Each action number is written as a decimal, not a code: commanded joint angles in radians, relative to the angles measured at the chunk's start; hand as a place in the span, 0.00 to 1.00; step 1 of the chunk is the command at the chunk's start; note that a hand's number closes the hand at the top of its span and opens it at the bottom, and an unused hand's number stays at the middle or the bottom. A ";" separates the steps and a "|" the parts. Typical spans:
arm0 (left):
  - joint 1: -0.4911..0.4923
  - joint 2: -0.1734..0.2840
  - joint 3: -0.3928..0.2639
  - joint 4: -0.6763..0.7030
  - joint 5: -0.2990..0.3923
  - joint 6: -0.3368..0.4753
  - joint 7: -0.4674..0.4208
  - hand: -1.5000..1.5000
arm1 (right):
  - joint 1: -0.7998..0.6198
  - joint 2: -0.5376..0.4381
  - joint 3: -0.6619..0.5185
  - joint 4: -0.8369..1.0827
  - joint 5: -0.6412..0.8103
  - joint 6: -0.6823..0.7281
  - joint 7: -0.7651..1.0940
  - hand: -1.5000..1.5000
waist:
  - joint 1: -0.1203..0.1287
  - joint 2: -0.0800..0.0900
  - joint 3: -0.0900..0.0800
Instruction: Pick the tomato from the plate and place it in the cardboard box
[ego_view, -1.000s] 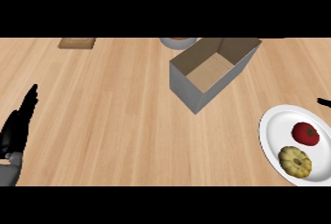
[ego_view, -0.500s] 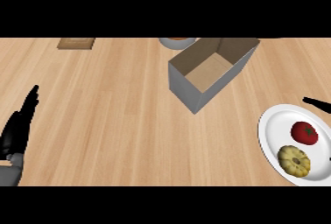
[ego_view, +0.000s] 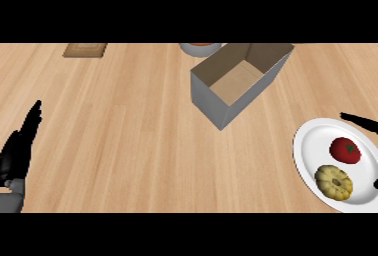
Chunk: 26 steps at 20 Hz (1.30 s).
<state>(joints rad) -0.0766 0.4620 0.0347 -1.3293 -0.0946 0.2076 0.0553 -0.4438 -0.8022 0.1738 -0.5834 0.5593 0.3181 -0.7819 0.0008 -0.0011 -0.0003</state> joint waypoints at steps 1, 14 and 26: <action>0.016 -0.003 0.032 -0.006 -0.010 -0.033 -0.034 0.50 | -0.008 0.020 -0.037 0.020 0.028 -0.016 -0.050 0.00 | 0.006 0.002 0.001; 0.030 -0.071 0.031 -0.058 -0.090 -0.022 0.012 0.50 | 0.036 0.065 -0.048 -0.171 0.120 0.095 0.227 0.00 | 0.008 0.002 0.000; -0.026 -0.045 0.107 0.027 -0.071 -0.084 -0.016 0.50 | 0.036 0.218 -0.125 -0.059 0.224 -0.351 0.212 1.00 | 0.008 0.003 0.001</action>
<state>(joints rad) -0.1167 0.4136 0.1227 -1.3078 -0.1673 0.1316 0.0581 -0.3976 -0.6333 0.0724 -0.6843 0.7557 0.0976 -0.5793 0.0049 -0.0006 -0.0051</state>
